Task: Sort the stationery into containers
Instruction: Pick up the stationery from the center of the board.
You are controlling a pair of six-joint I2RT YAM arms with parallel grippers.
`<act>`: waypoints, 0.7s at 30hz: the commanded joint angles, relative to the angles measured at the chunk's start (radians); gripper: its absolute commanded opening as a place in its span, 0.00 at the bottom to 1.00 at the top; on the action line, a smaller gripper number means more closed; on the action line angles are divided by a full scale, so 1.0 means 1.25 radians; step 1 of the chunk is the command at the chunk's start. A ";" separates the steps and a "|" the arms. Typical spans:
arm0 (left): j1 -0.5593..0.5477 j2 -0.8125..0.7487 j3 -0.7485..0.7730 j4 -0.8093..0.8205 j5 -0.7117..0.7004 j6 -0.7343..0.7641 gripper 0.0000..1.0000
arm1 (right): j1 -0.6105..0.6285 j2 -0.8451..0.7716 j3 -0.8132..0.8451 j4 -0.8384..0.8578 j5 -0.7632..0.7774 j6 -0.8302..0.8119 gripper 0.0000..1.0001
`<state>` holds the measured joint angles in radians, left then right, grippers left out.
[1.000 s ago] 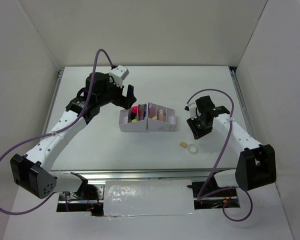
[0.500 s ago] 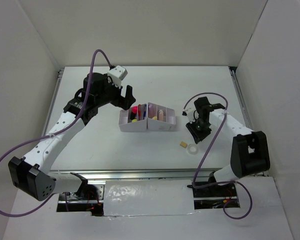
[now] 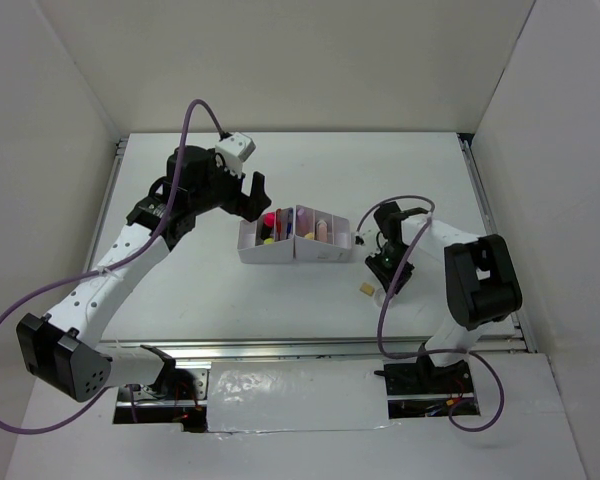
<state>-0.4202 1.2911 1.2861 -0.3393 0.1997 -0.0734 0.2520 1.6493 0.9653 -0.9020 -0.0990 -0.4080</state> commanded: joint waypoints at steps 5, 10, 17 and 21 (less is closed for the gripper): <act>0.008 -0.017 -0.008 0.010 0.021 0.024 0.97 | -0.003 0.006 0.041 -0.008 0.001 0.007 0.03; 0.005 -0.047 -0.037 0.042 0.161 0.090 0.90 | -0.025 -0.072 0.121 -0.128 -0.083 -0.006 0.00; -0.222 -0.123 -0.089 -0.030 0.249 0.584 0.89 | 0.047 -0.098 0.286 -0.266 -0.305 -0.001 0.00; -0.440 -0.149 -0.167 -0.113 0.156 0.939 0.89 | 0.141 -0.112 0.272 -0.257 -0.343 0.023 0.00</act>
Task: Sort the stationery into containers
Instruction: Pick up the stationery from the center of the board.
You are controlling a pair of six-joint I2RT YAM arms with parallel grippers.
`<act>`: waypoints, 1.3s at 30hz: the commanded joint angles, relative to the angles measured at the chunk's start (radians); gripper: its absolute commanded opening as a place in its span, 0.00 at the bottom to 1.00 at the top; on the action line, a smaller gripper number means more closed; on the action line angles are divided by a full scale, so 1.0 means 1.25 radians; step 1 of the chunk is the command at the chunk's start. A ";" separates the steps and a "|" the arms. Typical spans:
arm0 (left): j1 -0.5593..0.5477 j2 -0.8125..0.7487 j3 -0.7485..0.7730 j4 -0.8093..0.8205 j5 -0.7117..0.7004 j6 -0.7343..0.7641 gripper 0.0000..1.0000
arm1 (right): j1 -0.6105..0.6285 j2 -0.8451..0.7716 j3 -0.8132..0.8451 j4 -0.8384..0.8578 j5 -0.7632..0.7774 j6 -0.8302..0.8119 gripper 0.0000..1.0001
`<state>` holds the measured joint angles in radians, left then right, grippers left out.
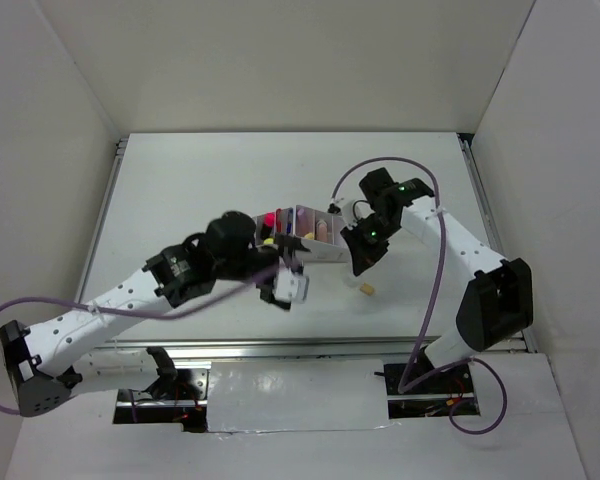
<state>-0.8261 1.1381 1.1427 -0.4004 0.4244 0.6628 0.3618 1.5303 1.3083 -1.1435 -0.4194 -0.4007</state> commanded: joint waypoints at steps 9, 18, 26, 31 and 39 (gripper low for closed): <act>-0.219 -0.012 -0.151 -0.007 -0.065 0.562 0.86 | 0.141 -0.024 0.015 -0.098 -0.165 0.030 0.00; -0.226 0.034 -0.156 0.104 -0.084 0.526 0.78 | 0.189 -0.030 0.012 -0.084 -0.207 0.058 0.00; -0.233 0.036 -0.179 0.145 -0.066 0.547 0.73 | 0.208 -0.020 0.028 -0.079 -0.223 0.068 0.00; -0.240 0.039 -0.180 0.120 -0.045 0.567 0.68 | 0.217 -0.015 0.039 -0.079 -0.225 0.070 0.00; -0.247 0.042 -0.175 0.107 -0.040 0.563 0.57 | 0.233 -0.014 0.049 -0.080 -0.227 0.075 0.00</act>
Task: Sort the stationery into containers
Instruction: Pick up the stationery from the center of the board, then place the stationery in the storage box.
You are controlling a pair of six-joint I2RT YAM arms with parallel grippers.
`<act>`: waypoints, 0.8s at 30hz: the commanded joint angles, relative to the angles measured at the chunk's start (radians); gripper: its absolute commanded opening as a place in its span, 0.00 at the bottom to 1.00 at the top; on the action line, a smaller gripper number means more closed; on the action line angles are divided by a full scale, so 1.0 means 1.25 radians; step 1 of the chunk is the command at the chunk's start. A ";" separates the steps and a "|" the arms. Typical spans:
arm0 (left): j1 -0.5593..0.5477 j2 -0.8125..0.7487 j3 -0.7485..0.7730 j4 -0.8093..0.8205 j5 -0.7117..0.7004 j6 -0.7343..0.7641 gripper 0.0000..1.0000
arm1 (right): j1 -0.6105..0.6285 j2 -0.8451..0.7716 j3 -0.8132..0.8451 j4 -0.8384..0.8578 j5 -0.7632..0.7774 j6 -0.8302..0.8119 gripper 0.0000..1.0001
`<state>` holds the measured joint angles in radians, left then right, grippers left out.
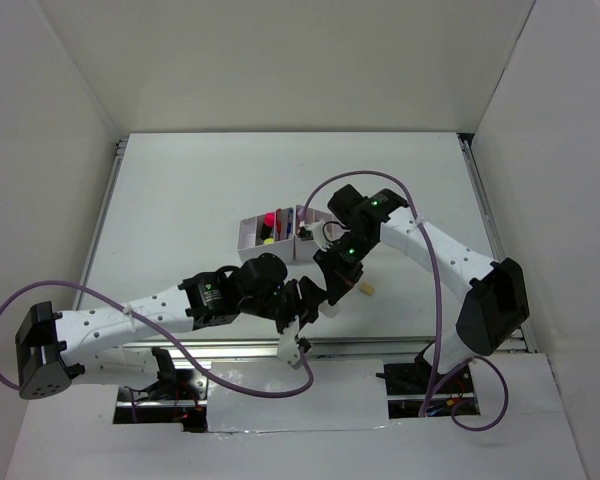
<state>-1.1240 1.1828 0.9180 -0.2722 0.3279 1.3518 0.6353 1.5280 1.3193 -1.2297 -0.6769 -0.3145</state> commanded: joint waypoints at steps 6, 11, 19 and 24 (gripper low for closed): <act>-0.021 0.013 0.017 -0.002 0.036 -0.038 0.36 | 0.024 -0.019 0.051 -0.007 -0.009 0.014 0.00; -0.035 0.002 0.012 -0.022 0.033 -0.058 0.15 | 0.029 -0.028 0.059 0.000 0.004 0.016 0.14; -0.052 -0.050 -0.015 -0.055 0.060 -0.111 0.00 | -0.085 -0.064 0.129 -0.025 0.030 -0.017 0.67; -0.059 -0.057 -0.007 0.004 0.034 -0.357 0.00 | -0.242 -0.052 0.195 -0.045 0.041 -0.070 0.67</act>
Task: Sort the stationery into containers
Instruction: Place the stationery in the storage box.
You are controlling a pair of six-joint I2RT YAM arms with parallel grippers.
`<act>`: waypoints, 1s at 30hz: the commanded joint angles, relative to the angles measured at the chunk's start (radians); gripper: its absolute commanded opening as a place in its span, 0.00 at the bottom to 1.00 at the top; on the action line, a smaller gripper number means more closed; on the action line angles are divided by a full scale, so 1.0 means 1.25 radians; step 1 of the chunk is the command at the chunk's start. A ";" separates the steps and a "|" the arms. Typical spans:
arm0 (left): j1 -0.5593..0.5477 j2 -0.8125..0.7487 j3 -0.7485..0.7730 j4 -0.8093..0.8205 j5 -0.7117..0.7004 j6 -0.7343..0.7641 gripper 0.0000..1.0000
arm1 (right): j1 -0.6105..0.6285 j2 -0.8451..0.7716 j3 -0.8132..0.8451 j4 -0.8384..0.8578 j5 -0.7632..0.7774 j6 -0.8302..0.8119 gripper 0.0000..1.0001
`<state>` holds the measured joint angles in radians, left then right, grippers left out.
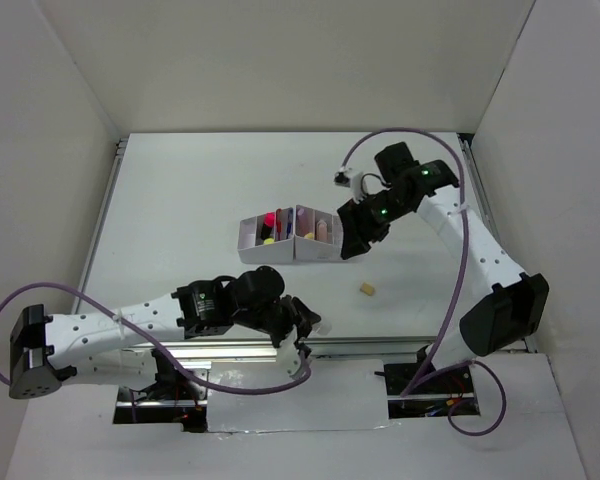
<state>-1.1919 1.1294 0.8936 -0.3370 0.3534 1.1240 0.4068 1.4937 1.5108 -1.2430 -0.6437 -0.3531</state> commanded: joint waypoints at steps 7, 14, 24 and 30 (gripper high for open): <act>0.157 0.046 0.127 0.131 -0.220 -0.933 0.00 | -0.178 -0.110 -0.148 0.140 0.106 0.041 0.66; 0.534 0.078 0.209 0.061 -0.278 -1.275 0.00 | -0.192 -0.158 -0.275 0.246 0.192 0.098 0.65; 0.657 0.131 0.217 -0.016 -0.327 -1.275 0.00 | -0.090 -0.158 -0.364 0.316 0.346 0.128 0.62; 0.655 0.180 0.194 -0.010 -0.323 -1.261 0.00 | -0.065 -0.163 -0.394 0.324 0.352 0.163 0.61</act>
<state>-0.3733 1.3411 1.1404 -0.3550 -0.0696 -0.4473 0.3099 1.3186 1.0363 -0.8867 -0.2348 -0.1848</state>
